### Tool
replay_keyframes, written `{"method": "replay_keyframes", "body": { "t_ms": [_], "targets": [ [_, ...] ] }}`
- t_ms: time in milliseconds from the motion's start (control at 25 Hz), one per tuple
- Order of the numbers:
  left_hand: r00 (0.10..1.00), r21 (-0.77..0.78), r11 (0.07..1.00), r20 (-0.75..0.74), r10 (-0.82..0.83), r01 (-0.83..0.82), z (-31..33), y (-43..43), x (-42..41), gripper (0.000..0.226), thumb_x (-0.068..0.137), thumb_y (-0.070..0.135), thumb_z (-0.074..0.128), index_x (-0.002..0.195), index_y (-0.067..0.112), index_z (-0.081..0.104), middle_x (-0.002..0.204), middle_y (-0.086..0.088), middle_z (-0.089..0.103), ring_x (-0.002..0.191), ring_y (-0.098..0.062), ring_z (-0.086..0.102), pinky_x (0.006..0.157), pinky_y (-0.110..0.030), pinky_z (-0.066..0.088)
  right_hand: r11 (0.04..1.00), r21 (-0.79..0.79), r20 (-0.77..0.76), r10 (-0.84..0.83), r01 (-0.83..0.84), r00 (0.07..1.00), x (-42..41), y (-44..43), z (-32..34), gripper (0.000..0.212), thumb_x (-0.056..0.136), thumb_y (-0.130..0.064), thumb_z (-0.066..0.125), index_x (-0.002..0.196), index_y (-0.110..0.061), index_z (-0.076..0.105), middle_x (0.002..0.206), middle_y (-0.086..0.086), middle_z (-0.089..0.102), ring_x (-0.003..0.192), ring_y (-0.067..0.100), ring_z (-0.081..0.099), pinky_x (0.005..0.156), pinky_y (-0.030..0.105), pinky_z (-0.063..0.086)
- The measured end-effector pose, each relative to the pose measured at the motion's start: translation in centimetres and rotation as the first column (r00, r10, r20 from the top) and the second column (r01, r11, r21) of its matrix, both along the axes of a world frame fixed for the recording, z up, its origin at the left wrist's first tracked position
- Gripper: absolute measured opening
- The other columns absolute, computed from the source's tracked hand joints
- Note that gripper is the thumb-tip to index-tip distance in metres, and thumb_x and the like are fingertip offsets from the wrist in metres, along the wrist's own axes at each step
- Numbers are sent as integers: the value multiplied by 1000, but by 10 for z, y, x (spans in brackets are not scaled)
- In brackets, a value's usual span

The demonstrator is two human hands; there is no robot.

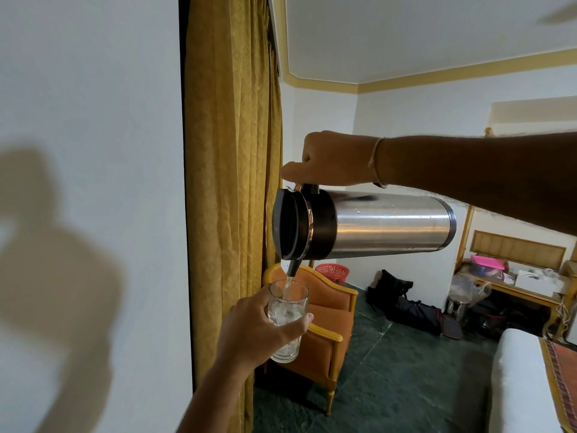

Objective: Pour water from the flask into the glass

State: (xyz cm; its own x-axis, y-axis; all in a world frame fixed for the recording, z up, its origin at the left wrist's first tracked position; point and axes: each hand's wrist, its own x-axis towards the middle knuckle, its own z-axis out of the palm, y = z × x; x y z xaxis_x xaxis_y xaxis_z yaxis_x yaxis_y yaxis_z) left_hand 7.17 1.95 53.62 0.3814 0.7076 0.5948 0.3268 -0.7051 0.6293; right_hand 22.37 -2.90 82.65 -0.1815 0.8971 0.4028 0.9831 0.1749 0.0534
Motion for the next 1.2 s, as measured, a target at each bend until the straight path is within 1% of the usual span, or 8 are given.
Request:
{"method": "replay_keyframes", "body": {
  "t_ms": [280,520,680,760,880,1000,1120,1200],
  "targets": [
    [1000,16,1000,6,-1,0,3,-5,-3,53,72,84,75,107,45,69,97,41,74,86,11,74,70,-20,61,1000,2,-36,-11,11,999,8,-1,-3,64,101,-49,54,48,-20,34,24,-13,27,22,6,28,50,27,27],
    [999,40,998,16,38,-38,1,-11,-8,46,71,87,74,104,56,64,100,48,69,88,16,71,66,-18,58,999,-32,-93,-43,40,995,19,-5,-15,66,103,-55,51,50,-19,35,26,-13,28,23,6,27,49,24,30],
    [998,57,997,10,59,-60,0,-12,-13,44,68,93,70,98,63,59,107,55,62,96,23,65,67,-14,53,995,-81,-337,-73,49,939,39,-16,-31,72,97,-73,49,46,-22,40,32,-10,36,28,7,30,42,21,37],
    [997,43,997,19,70,-71,-2,-10,-16,51,67,97,67,101,59,62,94,41,73,94,18,68,69,-17,56,994,-109,-486,-51,-3,872,50,-21,-45,74,95,-76,48,41,-26,43,38,-8,38,32,10,30,44,23,37],
    [996,51,994,23,91,-92,-7,-9,-17,67,70,98,63,114,48,66,92,31,77,83,6,74,74,-29,65,994,-102,-756,-46,-48,653,70,-27,-73,76,95,-77,47,39,-25,50,43,-6,40,38,13,31,43,22,34],
    [995,47,994,11,102,-102,-16,-13,-19,54,71,98,62,110,61,57,87,40,68,80,15,68,69,-22,61,995,-97,-971,-87,-34,225,93,-36,-119,73,92,-79,46,42,-25,47,44,-7,42,39,14,32,42,20,31],
    [996,-19,996,8,88,-88,-40,-11,-19,55,70,96,67,110,60,55,91,38,69,82,13,68,68,-17,60,998,-43,-983,-36,38,-179,112,-46,-191,74,96,-73,42,40,-25,47,37,-9,42,30,9,36,34,14,33],
    [996,-73,994,15,87,-85,-61,-12,-22,60,66,99,65,113,63,52,91,45,66,82,17,67,63,-7,53,994,33,-925,68,100,-375,118,-56,-242,65,99,-61,43,46,-24,52,36,-11,43,28,7,38,31,13,32]
  ]
}}
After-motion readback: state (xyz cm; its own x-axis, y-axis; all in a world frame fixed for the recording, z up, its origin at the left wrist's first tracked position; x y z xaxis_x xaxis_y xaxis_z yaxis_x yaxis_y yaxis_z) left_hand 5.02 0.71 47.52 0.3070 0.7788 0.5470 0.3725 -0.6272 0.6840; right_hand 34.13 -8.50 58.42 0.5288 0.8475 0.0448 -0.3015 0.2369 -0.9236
